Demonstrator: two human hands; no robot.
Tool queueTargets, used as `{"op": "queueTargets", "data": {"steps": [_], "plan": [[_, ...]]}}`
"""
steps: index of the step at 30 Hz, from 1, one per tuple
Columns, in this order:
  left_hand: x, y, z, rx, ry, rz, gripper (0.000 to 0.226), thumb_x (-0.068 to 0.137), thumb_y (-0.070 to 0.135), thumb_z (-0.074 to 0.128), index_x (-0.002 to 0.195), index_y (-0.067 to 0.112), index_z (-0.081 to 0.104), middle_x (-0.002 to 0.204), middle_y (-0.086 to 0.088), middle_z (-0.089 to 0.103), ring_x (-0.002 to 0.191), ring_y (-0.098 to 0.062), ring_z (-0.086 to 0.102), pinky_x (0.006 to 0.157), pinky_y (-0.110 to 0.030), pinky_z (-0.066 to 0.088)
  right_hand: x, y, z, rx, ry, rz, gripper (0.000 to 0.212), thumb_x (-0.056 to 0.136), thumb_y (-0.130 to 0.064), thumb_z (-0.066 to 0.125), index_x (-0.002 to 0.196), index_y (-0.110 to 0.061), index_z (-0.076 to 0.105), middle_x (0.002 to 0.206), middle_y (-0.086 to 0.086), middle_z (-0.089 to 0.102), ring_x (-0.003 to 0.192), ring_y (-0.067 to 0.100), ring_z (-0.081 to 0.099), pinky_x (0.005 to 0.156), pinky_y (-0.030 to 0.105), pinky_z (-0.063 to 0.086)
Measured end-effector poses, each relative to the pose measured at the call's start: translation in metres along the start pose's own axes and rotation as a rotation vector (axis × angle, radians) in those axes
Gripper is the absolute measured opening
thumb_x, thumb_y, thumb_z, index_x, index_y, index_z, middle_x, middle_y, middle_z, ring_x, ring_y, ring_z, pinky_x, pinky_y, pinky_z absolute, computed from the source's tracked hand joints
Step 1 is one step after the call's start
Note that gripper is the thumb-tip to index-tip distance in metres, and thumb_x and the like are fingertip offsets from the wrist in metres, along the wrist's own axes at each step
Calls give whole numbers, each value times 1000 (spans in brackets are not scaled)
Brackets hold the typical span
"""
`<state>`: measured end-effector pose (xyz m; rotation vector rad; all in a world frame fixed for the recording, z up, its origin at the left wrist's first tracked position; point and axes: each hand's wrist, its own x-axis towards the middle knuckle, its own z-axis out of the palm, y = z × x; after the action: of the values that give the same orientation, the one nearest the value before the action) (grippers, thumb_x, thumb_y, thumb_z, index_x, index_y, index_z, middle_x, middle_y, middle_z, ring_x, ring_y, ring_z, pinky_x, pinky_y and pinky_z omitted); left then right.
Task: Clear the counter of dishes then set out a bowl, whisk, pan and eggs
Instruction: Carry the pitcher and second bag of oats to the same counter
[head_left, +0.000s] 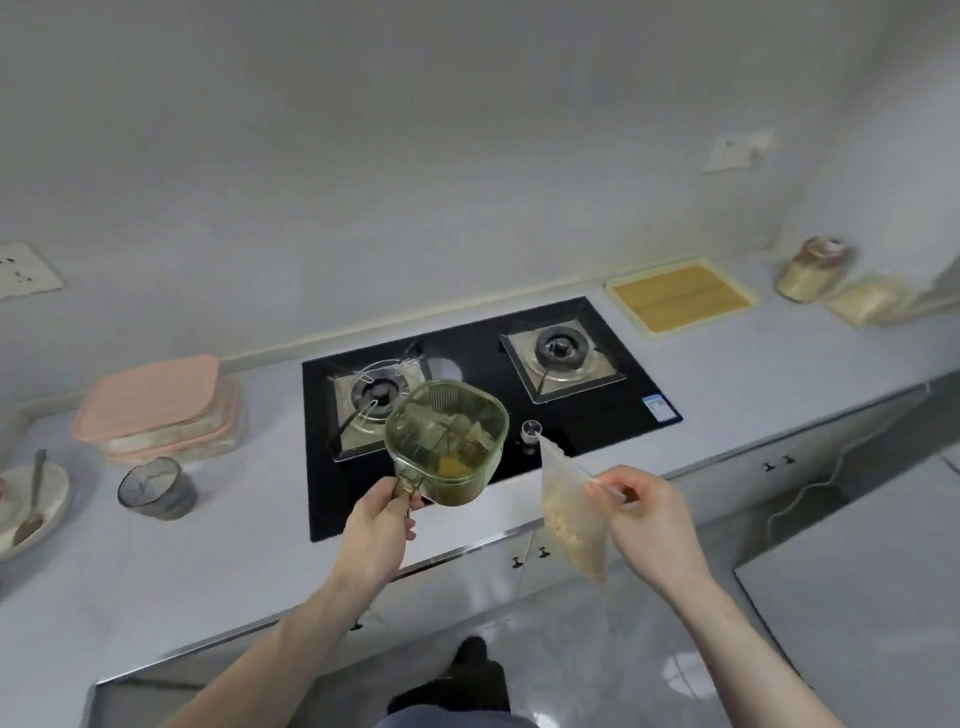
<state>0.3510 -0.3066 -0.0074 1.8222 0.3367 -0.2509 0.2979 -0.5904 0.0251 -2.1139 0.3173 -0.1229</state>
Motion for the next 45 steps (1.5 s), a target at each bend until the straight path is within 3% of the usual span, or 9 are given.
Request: {"op": "queueTargets", "data": {"steps": [8, 16, 22, 28, 33, 39, 41, 45], "plan": [[41, 53, 138, 62, -209, 57, 26, 102, 7, 42, 96, 10, 67, 88, -3, 65, 74, -16, 51, 70, -32, 46, 31, 67, -119, -38, 256, 134, 21, 91, -29, 73, 71, -24, 70, 70, -9, 67, 70, 4, 60, 60, 13, 42], [83, 102, 286, 26, -335, 46, 25, 101, 5, 42, 94, 4, 66, 83, 0, 63, 72, -16, 49, 70, -31, 45, 94, 119, -222, -85, 329, 162, 43, 91, -24, 73, 55, -39, 55, 57, -11, 44, 53, 7, 38, 54, 21, 35], [121, 147, 394, -2, -418, 42, 24, 98, 5, 43, 86, 9, 64, 77, 4, 63, 70, -17, 48, 68, -30, 42, 148, 161, -301, -93, 431, 197, 27, 90, -27, 74, 66, -31, 65, 55, -13, 49, 53, 7, 43, 56, 26, 38], [132, 182, 472, 2, -433, 21, 26, 100, 3, 42, 88, 6, 64, 78, 0, 61, 65, -13, 45, 57, -20, 40, 185, 200, -358, -88, 449, 242, 24, 91, -25, 74, 67, -21, 68, 57, -11, 51, 54, 7, 43, 54, 17, 38], [145, 196, 528, 25, -390, 10, 27, 100, 4, 42, 92, 8, 67, 84, -3, 65, 69, -18, 47, 67, -32, 42, 231, 240, -404, -68, 422, 271, 28, 90, -27, 71, 64, -36, 67, 72, -10, 70, 70, 10, 63, 64, 29, 49], [150, 200, 580, 3, -280, -12, 26, 101, 5, 42, 99, 5, 67, 87, -5, 66, 74, -21, 49, 69, -35, 43, 294, 287, -453, -16, 374, 275, 15, 91, -26, 69, 77, -26, 74, 72, -8, 69, 73, 11, 65, 68, 29, 54], [149, 202, 592, 0, -239, -16, 25, 101, 4, 42, 99, 4, 67, 86, -5, 66, 72, -20, 50, 67, -34, 44, 319, 303, -461, -21, 353, 279, 17, 93, -26, 67, 76, -24, 72, 73, -8, 69, 76, 15, 64, 71, 31, 52], [151, 202, 603, 10, -202, -27, 24, 101, 7, 45, 95, 4, 68, 84, -2, 67, 70, -20, 50, 68, -33, 43, 362, 324, -470, -55, 324, 303, 15, 97, -25, 63, 86, -21, 71, 83, -9, 70, 82, 13, 63, 65, 20, 41]]}}
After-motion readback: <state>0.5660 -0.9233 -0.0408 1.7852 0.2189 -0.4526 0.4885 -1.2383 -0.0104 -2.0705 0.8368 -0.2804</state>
